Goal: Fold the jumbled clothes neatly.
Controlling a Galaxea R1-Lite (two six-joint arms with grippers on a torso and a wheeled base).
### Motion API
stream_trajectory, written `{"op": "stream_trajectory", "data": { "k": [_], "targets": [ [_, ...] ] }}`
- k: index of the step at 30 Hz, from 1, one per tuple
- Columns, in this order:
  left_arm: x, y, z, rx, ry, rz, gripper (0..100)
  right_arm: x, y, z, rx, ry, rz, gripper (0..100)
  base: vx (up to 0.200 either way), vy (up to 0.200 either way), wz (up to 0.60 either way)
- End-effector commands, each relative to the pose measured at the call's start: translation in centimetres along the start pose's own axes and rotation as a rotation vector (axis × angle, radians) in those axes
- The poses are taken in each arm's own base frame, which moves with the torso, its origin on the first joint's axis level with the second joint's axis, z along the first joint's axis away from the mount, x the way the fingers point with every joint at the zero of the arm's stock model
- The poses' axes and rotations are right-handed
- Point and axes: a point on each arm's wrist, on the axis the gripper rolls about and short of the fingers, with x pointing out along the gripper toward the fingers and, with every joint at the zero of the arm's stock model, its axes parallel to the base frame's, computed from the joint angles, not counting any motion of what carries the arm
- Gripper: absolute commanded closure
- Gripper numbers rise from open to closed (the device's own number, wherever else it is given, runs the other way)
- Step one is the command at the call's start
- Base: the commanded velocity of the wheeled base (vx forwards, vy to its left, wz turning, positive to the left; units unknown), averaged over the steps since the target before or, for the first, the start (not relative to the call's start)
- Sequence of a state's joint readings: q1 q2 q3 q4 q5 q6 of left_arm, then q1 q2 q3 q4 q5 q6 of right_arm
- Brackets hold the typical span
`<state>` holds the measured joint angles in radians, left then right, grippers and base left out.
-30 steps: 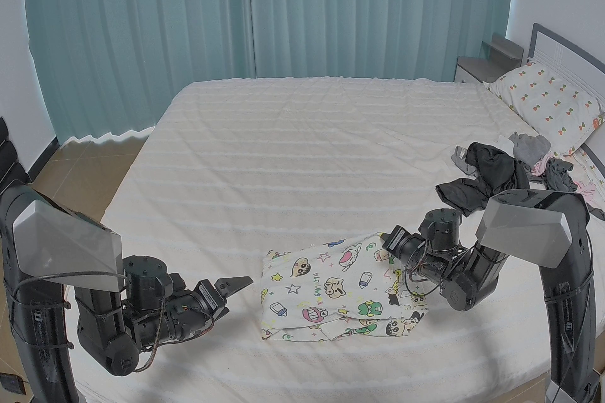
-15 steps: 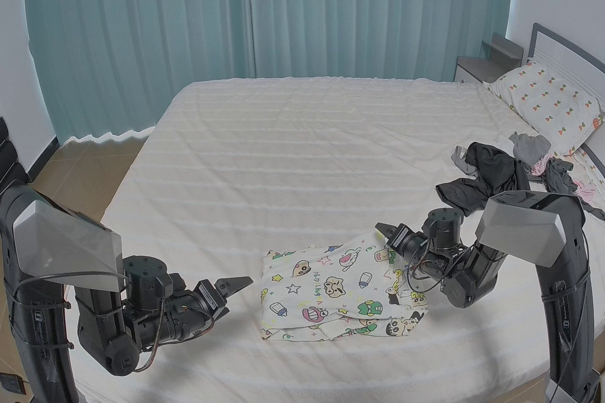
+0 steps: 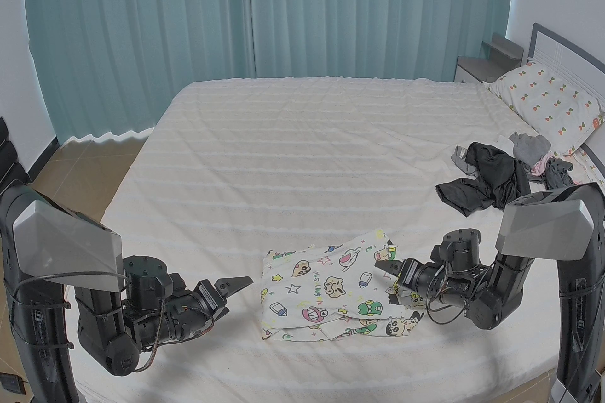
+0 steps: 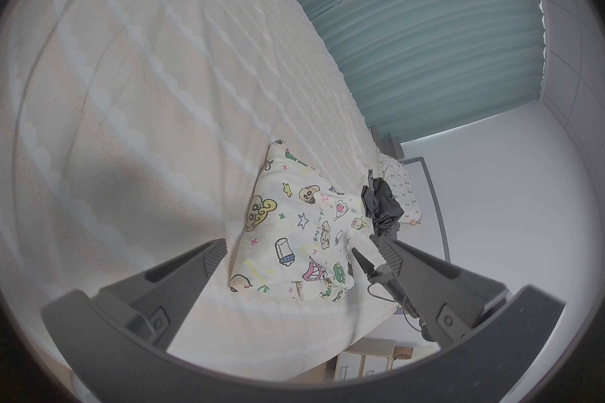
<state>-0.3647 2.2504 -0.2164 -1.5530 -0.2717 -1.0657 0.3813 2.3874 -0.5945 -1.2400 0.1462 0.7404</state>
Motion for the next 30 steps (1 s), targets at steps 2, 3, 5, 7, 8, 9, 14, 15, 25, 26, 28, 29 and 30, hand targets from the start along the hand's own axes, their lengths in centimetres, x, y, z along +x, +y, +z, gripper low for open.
{"op": "stream_trajectory", "data": {
  "k": [2,3,5,7,8,9,14,15,25,26,28,29,30],
  "targets": [
    [0.0,-0.1,0.1,0.004,-0.007,-0.014,0,-0.4,0.6,-1.0,-0.019,0.037,0.008,0,0.000,0.000,0.00],
    [0.0,-0.1,0.1,0.004,-0.007,-0.014,0,-0.4,0.6,-1.1,-0.021,0.039,0.008,0,0.000,0.000,0.00],
    [0.0,-0.1,0.1,0.004,-0.007,-0.014,0,-0.3,0.6,-1.4,-0.028,0.047,0.005,0,0.000,0.000,0.00],
    [0.0,-0.1,0.1,0.004,-0.007,-0.014,0,-0.2,0.4,-1.5,-0.038,0.055,-0.001,0,0.000,0.000,0.00],
    [0.0,-0.1,0.1,0.004,-0.007,-0.014,0,-0.3,0.3,-1.7,-0.045,0.063,-0.008,0,0.000,0.000,0.00],
    [0.0,-0.1,0.1,0.004,-0.007,-0.014,0,-0.4,0.2,-1.8,-0.049,0.066,-0.011,0,0.000,0.000,0.00],
    [0.0,-0.1,0.1,0.004,-0.007,-0.014,0,-0.3,-0.2,-2.3,-0.080,0.084,-0.024,0,0.000,0.000,0.00],
    [0.0,-0.1,0.1,0.004,-0.007,-0.012,0,-0.3,-0.3,-2.4,-0.079,0.088,-0.025,0,0.000,0.000,0.00],
    [0.0,-0.1,0.1,0.005,-0.007,-0.012,0,-0.6,-0.2,-3.3,-0.101,0.129,-0.037,100,0.000,0.000,0.00],
    [0.1,-0.1,0.1,0.006,-0.007,-0.014,0,-0.6,-0.3,-3.3,-0.103,0.126,-0.039,100,0.000,0.000,0.00],
    [0.1,-0.1,0.1,0.006,-0.007,-0.014,0,-0.8,-0.3,-3.1,-0.105,0.123,-0.039,100,0.000,0.000,0.00],
    [0.1,-0.1,0.1,0.005,-0.007,-0.012,0,-1.0,-0.4,-3.1,-0.104,0.127,-0.045,100,0.000,0.000,0.00],
    [0.1,-0.1,0.1,0.006,-0.009,-0.013,0,-1.2,-0.4,-3.1,-0.107,0.127,-0.045,100,0.000,0.000,0.00]
  ]
}}
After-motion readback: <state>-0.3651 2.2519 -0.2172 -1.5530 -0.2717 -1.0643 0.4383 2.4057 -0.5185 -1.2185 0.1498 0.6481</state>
